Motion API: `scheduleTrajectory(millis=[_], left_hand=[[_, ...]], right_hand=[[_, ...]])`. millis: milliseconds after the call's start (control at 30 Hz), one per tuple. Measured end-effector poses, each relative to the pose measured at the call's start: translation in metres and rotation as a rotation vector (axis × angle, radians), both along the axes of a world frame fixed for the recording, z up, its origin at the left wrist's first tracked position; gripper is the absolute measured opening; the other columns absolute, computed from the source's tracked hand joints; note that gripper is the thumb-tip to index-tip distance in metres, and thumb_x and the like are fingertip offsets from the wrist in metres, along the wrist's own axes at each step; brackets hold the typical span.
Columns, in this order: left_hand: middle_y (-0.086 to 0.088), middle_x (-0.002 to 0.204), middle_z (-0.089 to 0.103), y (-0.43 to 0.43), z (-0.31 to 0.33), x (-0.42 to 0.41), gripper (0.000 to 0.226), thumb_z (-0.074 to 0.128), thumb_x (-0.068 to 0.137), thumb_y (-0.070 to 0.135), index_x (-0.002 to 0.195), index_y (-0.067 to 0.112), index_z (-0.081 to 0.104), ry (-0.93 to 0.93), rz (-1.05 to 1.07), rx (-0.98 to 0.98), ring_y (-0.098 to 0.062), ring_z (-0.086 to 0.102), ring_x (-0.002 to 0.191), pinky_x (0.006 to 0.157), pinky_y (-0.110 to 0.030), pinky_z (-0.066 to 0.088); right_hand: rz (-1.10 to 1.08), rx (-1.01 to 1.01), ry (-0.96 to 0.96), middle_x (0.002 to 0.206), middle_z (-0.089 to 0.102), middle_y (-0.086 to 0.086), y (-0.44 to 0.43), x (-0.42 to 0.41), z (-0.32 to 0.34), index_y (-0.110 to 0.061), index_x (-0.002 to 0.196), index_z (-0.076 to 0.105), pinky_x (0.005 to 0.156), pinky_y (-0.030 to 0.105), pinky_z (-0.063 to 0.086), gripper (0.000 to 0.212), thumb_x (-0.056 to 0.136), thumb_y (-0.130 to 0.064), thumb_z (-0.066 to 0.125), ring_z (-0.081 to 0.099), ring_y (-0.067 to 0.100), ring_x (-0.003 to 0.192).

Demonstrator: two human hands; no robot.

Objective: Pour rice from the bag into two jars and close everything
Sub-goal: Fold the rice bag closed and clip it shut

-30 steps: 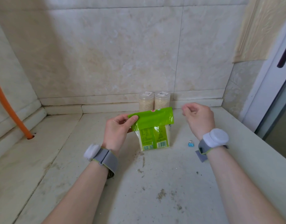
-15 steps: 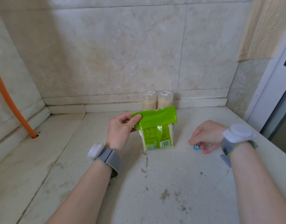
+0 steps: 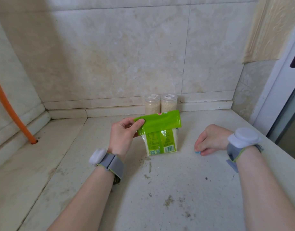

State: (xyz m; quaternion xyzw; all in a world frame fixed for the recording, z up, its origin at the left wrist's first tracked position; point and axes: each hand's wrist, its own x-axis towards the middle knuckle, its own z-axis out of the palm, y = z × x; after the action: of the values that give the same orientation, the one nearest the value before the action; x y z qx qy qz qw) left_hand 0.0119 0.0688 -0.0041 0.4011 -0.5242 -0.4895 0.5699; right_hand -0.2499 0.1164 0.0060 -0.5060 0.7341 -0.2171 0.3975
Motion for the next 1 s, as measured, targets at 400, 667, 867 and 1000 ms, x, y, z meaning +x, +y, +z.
scheduleTrajectory(millis=[400, 667, 867, 1000], left_hand=[[-0.005, 0.073, 0.069, 0.002, 0.001, -0.001, 0.009, 0.069, 0.084, 0.008, 0.078, 0.015, 0.073, -0.024, 0.01, -0.062, -0.011, 0.064, 0.066, 0.068, -0.025, 0.057], [0.002, 0.075, 0.066, 0.007, 0.004, -0.004, 0.014, 0.066, 0.085, 0.01, 0.082, 0.023, 0.071, -0.176, 0.045, -0.333, -0.007, 0.058, 0.067, 0.064, -0.021, 0.049], [0.011, 0.079, 0.064, 0.011, 0.005, -0.005, 0.017, 0.067, 0.084, 0.018, 0.081, 0.035, 0.069, -0.305, 0.031, -0.537, -0.006, 0.059, 0.071, 0.065, -0.028, 0.051], [0.015, 0.079, 0.063, 0.013, 0.006, -0.006, 0.012, 0.067, 0.084, 0.017, 0.082, 0.028, 0.07, -0.333, 0.014, -0.578, -0.004, 0.06, 0.073, 0.067, -0.021, 0.049]], right_hand=[[-0.257, -0.565, 0.126, 0.069, 0.074, 0.005, -0.012, 0.017, 0.006, -0.021, 0.059, 0.07, 0.078, 0.038, 0.06, 0.014, 0.071, -0.019, 0.077, 0.072, 0.022, 0.071], [-0.198, -1.222, -0.097, 0.086, 0.071, 0.002, 0.015, 0.058, 0.037, -0.029, 0.07, 0.063, 0.087, 0.019, 0.051, 0.024, 0.073, -0.013, 0.08, 0.069, 0.0, 0.082], [0.062, -1.191, 0.019, 0.09, 0.064, 0.002, 0.019, 0.081, 0.034, -0.013, 0.07, 0.063, 0.08, 0.004, 0.046, 0.019, 0.072, -0.007, 0.081, 0.067, -0.007, 0.082], [0.082, -1.187, 0.052, 0.091, 0.062, 0.005, 0.019, 0.079, 0.034, -0.009, 0.068, 0.062, 0.078, 0.001, 0.043, 0.019, 0.073, -0.004, 0.079, 0.066, -0.012, 0.081]])
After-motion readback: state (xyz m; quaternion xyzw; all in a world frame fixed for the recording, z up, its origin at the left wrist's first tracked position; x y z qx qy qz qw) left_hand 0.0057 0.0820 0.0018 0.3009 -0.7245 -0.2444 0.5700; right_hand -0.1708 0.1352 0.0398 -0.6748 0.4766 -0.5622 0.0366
